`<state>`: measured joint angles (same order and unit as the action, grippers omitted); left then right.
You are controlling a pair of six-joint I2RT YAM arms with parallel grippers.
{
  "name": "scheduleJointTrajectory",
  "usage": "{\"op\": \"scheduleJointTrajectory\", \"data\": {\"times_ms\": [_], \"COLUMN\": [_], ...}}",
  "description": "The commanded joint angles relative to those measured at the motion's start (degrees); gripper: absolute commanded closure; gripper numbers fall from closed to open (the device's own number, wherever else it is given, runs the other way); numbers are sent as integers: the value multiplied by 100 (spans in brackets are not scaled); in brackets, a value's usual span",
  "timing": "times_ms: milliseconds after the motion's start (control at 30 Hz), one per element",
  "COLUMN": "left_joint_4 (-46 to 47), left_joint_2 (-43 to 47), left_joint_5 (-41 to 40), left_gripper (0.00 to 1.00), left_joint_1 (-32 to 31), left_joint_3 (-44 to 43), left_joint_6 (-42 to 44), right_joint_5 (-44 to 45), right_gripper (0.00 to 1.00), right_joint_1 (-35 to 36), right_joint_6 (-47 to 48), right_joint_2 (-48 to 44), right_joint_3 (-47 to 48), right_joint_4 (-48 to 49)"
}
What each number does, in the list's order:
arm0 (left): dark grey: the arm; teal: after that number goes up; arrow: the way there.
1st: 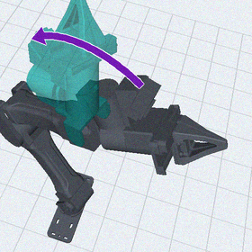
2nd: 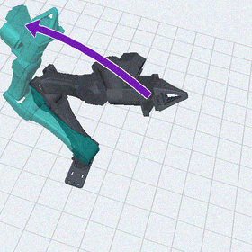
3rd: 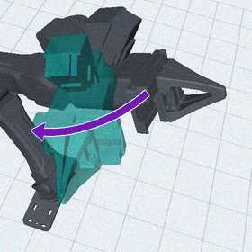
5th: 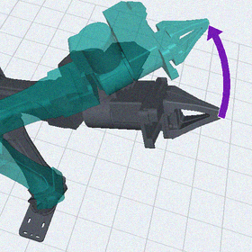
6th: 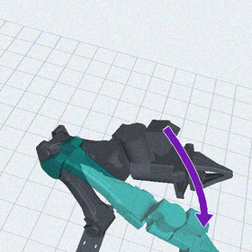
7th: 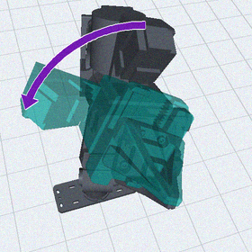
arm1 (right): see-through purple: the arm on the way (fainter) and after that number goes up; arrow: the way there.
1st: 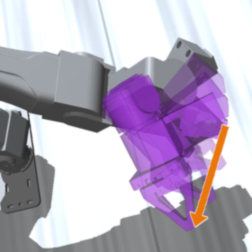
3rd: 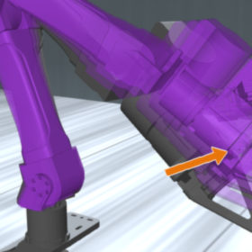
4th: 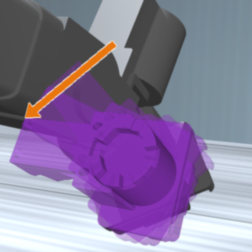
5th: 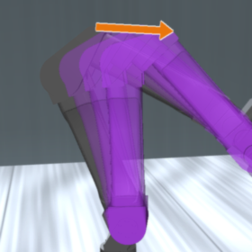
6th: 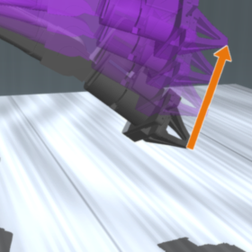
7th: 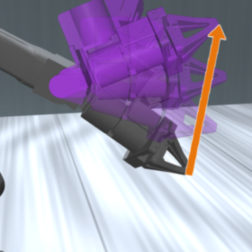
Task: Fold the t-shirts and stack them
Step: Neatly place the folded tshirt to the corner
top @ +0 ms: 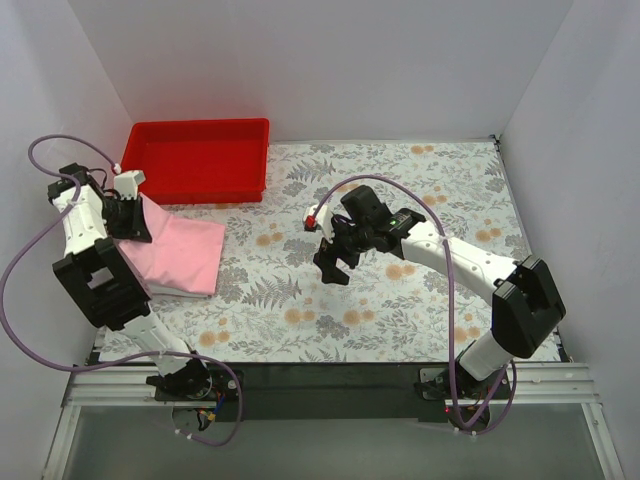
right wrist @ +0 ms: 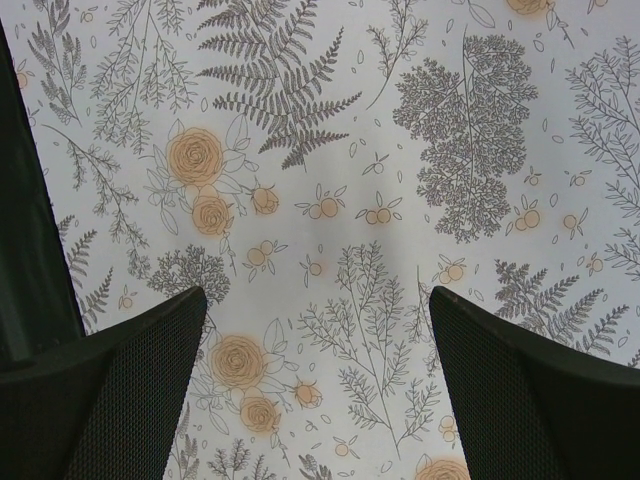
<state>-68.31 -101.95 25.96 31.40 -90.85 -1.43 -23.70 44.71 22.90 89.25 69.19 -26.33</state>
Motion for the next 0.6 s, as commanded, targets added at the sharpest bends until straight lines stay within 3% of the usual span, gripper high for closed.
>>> {"op": "scheduleJointTrajectory", "data": {"times_ms": [0,567], "left_joint_4": [274,1083], "left_joint_2": [9,-553], "left_joint_5": [-178,-512], "left_gripper": [100,100], "left_joint_1": [182,464], "left_joint_3": [58,384], "left_joint_6": [301,433], "right_joint_5": [-20,-47], "right_gripper": [2,2], "right_joint_1": [12,11], "right_joint_6": [48,31], "right_joint_2": [66,233], "right_joint_3": [95,130], "right_joint_4": [-39,-110]}}
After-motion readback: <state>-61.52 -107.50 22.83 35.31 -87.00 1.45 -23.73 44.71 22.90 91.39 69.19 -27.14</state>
